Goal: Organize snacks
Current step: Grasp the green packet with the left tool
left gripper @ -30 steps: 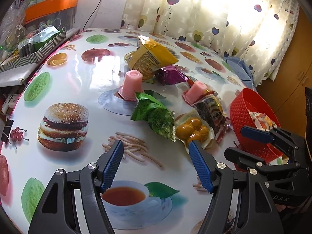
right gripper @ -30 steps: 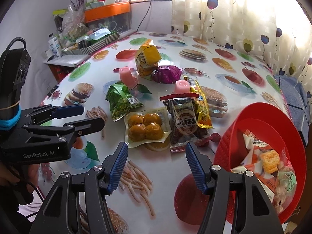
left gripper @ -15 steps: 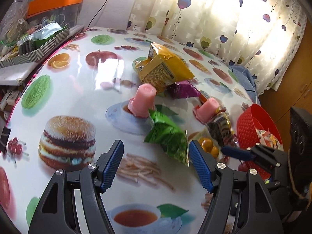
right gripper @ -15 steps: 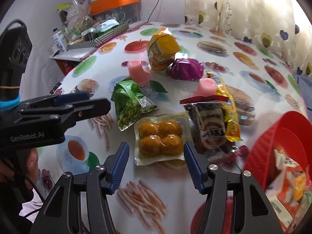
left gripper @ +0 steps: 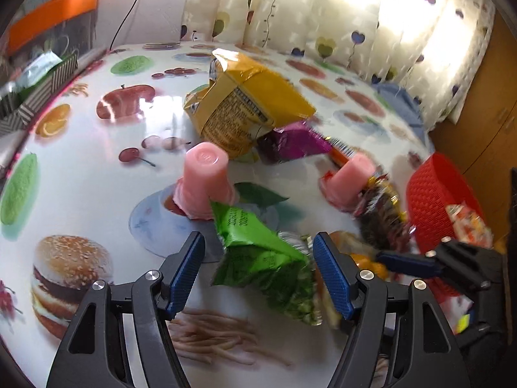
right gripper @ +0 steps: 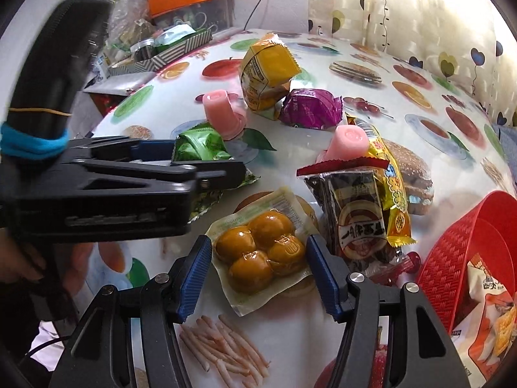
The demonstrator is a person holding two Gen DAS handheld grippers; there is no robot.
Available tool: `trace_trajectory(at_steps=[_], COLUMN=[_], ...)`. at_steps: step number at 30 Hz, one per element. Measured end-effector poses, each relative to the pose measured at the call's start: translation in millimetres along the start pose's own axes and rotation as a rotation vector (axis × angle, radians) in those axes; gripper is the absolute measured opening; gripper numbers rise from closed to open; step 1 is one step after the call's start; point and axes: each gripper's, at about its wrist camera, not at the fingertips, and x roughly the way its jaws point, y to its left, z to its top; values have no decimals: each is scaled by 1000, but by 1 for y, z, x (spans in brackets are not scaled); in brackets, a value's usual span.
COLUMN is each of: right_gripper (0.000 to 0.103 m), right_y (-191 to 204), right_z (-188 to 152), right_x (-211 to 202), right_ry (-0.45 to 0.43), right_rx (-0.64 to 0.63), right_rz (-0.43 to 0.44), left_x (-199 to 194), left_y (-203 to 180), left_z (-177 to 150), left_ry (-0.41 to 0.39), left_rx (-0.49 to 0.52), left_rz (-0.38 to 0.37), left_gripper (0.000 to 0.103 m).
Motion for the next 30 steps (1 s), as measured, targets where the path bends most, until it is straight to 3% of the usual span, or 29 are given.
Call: trace_trajectory(at_steps=[1, 4, 16, 21, 24, 30], right_gripper=[61, 61, 61, 63, 63, 65], right_y=[0, -1, 1, -2, 5, 12], right_z=[-1, -4, -19, -15, -14, -10], right_x=[-1, -3, -23, -13, -16, -15], right_ry=[-1, -2, 14, 39, 30, 14], right_rx=[2, 9, 67, 89, 63, -17], right_rz=[3, 12, 12, 2, 89, 3], left_x=[-1, -7, -37, -42, -45, -47], left_y=[-1, -1, 18, 21, 23, 28], left_z=[-2, -8, -37, -42, -44, -46], left_ry=[-6, -15, -35, -34, -36, -31], left_rx=[11, 21, -34, -53, -57, -67], left_rz=[2, 21, 41, 40, 42, 43], left_gripper=[57, 51, 48, 48, 48, 48])
